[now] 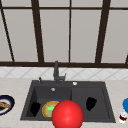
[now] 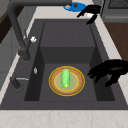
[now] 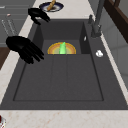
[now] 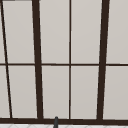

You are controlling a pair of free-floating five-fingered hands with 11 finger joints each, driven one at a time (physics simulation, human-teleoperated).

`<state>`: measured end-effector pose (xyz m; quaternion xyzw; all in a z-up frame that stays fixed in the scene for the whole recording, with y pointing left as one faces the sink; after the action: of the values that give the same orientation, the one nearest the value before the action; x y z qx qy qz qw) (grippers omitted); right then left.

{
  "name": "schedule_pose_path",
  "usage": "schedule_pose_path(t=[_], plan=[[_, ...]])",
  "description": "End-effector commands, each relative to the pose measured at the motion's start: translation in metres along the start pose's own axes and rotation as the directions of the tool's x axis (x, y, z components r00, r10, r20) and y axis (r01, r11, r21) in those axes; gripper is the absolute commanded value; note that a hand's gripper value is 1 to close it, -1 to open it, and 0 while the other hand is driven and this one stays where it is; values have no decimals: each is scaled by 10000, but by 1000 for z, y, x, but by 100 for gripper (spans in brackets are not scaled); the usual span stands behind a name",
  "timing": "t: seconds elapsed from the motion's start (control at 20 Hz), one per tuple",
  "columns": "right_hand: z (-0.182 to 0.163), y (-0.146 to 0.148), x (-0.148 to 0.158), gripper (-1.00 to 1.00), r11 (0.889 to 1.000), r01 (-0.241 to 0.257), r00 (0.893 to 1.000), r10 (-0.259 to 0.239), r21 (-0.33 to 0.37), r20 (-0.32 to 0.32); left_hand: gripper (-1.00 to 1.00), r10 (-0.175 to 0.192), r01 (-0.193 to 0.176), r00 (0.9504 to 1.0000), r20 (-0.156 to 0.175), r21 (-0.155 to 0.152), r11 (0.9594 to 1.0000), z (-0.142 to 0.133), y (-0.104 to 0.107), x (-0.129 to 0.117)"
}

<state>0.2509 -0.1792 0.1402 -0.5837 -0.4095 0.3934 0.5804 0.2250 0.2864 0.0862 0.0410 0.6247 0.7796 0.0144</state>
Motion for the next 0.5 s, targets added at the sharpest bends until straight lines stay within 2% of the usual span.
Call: schedule_pose_path(t=[0.0,0.1,0.3,0.45], plan=[[0,0,0,0,10000,-9,10000,9,-16,-3,-100,180,-180,9998,38,10,9998,0,0,-2],[6,6,4,0,9981,108,9998,-118,611,159,-100,419,-420,9990,132,46,9991,-3,2,-11],[10,12,7,0,9941,51,9996,-79,1086,255,-100,310,-310,9994,127,-4,9995,-4,16,-18],[11,14,8,0,9936,76,9996,-106,1129,253,-100,770,-771,9968,193,9,9970,-2,20,-26]])
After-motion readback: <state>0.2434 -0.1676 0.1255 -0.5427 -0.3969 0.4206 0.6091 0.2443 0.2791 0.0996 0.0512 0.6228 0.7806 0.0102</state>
